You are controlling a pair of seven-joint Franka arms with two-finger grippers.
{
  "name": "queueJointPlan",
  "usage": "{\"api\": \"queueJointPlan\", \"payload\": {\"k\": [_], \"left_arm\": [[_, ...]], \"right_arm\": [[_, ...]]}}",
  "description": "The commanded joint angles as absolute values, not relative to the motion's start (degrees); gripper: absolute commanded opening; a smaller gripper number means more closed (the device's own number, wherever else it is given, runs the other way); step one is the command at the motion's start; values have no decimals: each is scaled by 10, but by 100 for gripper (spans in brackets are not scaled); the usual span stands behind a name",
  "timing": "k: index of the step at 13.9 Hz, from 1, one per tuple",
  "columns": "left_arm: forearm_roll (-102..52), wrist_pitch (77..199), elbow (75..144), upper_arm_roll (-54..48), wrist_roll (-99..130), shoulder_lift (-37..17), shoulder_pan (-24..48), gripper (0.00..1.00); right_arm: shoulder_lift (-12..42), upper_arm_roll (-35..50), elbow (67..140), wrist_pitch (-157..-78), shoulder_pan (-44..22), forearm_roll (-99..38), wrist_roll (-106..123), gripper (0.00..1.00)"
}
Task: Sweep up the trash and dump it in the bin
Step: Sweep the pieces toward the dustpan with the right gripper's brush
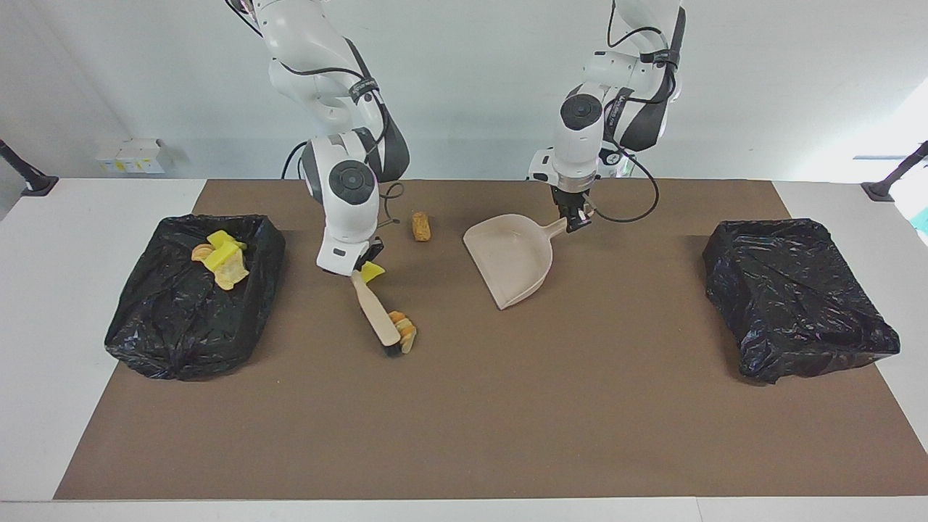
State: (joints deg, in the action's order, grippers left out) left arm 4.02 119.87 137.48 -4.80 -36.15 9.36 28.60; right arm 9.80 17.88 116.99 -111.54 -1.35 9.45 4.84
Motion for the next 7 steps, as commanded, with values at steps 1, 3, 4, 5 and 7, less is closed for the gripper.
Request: {"api": "queueJointPlan", "payload": {"k": [1, 3, 4, 5, 7], "left_arm": [[50, 1213, 1378, -44, -349, 95, 287, 0], [50, 1209, 1378, -44, -349, 96, 288, 0], [50, 1210, 1378, -44, -349, 96, 288, 0], [50, 1211, 1377, -44, -349, 95, 289, 0], [50, 1212, 1373, -44, -348, 94, 294, 0]], "right_arm": [[60, 180, 1206, -1117, -45, 68, 34, 0], [49, 180, 1214, -1114, -77, -7, 6, 0], [41, 180, 1216, -1113, -97, -34, -29, 0], [33, 180, 1224, -1113, -121, -43, -55, 0], [13, 180, 1241, -1114, -156, -88, -106, 0]]}}
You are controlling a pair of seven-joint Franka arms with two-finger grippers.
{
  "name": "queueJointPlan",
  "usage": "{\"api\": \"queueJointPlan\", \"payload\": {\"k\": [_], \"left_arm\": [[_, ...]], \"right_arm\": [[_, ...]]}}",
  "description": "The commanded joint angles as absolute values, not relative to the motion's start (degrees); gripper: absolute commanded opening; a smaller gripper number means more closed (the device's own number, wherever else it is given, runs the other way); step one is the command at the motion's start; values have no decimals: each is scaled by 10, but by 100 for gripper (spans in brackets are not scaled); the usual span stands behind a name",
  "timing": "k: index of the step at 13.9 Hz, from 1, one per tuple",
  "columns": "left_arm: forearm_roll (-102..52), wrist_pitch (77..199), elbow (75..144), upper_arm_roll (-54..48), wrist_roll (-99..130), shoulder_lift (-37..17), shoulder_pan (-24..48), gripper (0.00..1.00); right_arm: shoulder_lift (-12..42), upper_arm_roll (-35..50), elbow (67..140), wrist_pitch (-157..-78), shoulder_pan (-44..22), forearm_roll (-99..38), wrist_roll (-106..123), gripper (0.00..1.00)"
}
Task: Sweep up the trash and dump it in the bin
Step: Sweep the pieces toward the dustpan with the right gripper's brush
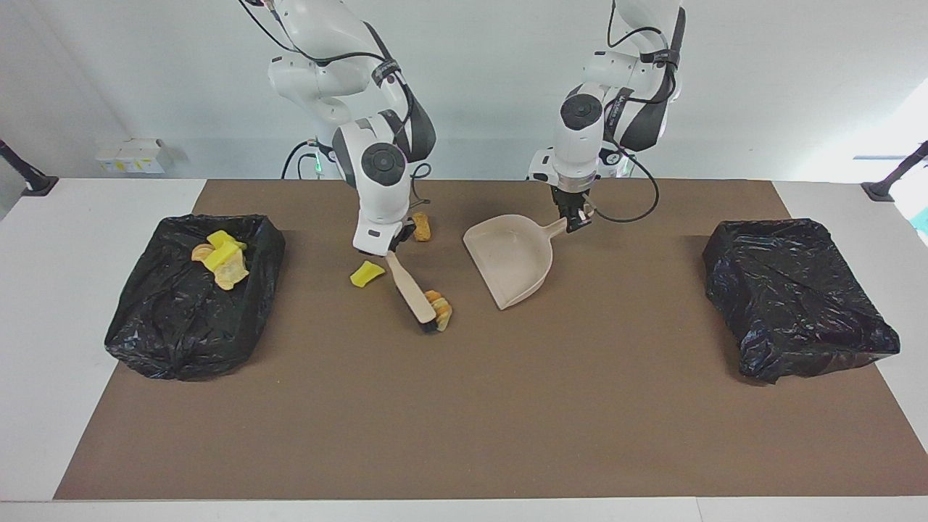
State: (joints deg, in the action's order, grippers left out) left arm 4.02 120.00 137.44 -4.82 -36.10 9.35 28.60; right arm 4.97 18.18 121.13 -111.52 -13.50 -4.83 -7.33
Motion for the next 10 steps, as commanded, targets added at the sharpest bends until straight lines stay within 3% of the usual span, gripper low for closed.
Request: {"api": "queueJointPlan", "payload": {"k": [1, 6, 10], "left_arm": [[50, 1204, 1362, -43, -340, 95, 289, 0], [52, 1195, 1355, -45, -339, 94, 290, 0], [52, 1192, 1355, -44, -338, 94, 288, 0]], "right_arm": [[6, 180, 1245, -1113, -175, -115, -113, 0], [-6, 179, 1237, -1107, -208, -138, -153, 0], [-4, 174, 1180, -1015, -149, -126, -144, 0]]}}
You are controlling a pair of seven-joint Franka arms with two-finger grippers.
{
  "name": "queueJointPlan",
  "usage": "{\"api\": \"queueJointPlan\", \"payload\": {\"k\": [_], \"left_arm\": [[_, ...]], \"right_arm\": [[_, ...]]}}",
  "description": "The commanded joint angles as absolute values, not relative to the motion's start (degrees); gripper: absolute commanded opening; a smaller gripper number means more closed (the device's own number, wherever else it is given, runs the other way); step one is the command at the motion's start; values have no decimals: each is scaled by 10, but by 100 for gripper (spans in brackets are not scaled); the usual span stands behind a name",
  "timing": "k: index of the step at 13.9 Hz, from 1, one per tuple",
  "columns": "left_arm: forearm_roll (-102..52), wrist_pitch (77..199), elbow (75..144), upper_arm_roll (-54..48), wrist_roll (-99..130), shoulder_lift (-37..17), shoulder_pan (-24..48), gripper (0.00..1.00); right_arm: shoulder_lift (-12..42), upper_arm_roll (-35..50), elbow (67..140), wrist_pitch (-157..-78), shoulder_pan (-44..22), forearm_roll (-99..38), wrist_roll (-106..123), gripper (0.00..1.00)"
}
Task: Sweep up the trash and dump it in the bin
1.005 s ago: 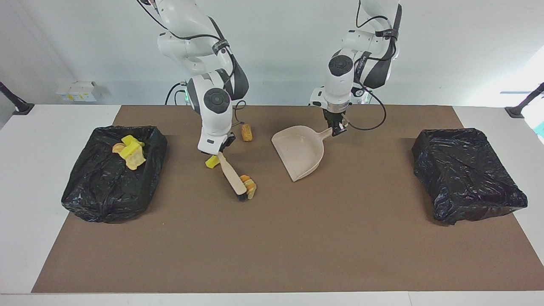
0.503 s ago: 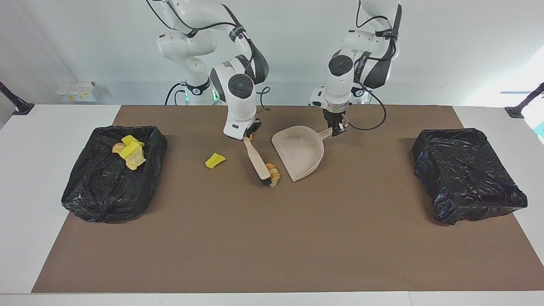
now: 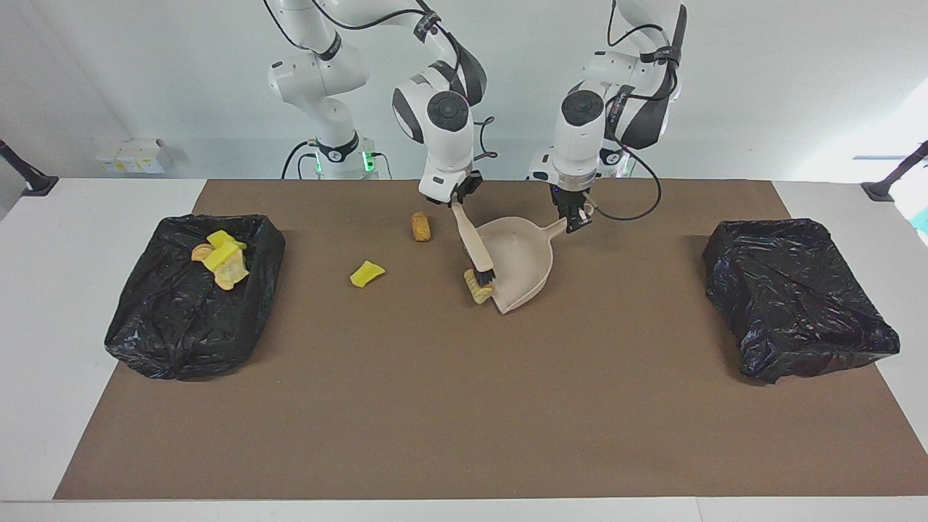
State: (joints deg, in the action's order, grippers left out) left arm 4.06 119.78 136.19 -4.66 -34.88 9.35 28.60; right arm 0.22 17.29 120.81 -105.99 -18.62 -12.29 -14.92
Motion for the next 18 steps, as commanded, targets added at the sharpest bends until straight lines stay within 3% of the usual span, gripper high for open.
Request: {"api": "queueJointPlan", "payload": {"k": [1, 9, 11, 14, 18], "left_arm": [[52, 1193, 1355, -44, -338, 94, 288, 0], [52, 1195, 1354, -44, -337, 93, 287, 0], [52, 1196, 1354, -44, -336, 92, 287, 0], [52, 1196, 1353, -44, -336, 92, 287, 0], [52, 1196, 1353, -44, -336, 91, 287, 0]], "right_arm": [[-4, 171, 1172, -991, -136, -122, -147, 0], [-20, 171, 1180, -961, -26, -27, -324, 0], [-45, 173, 1217, -954, -2, -27, -359, 0], [-108, 174, 1336, -1040, 12, -27, -333, 0], [-71, 176, 1356, -1118, 6, -27, -265, 0]]}}
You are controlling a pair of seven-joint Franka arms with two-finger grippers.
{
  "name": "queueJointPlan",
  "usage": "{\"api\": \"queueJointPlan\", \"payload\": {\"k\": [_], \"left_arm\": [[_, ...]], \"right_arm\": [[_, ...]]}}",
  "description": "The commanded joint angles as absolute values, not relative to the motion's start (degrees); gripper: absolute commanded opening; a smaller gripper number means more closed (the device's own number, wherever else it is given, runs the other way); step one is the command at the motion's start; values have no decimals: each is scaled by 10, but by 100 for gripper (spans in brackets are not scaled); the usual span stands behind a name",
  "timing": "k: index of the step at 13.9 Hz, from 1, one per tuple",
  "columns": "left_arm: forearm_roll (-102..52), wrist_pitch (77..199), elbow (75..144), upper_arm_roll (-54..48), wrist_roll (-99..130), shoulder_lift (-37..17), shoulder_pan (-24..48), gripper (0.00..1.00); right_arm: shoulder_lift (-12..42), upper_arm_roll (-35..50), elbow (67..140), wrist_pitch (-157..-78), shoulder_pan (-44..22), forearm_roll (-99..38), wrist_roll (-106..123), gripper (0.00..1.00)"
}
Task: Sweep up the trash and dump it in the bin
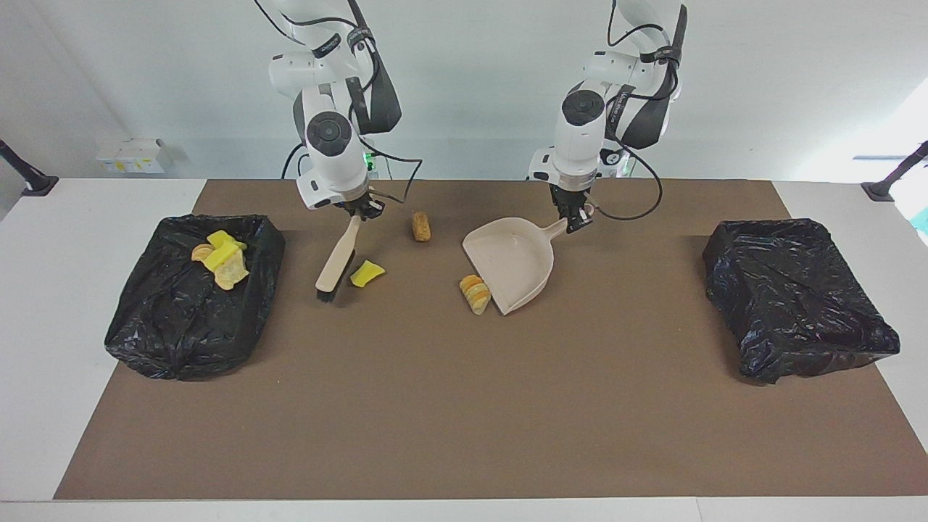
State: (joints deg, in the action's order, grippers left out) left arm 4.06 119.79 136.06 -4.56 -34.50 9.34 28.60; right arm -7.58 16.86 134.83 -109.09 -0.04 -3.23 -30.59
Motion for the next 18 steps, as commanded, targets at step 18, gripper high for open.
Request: {"api": "queueJointPlan", "payload": {"k": [18], "left_arm": [[52, 1196, 1352, -44, -336, 91, 287, 0]], "right_arm": [[85, 180, 1192, -1143, -220, -106, -152, 0]]}}
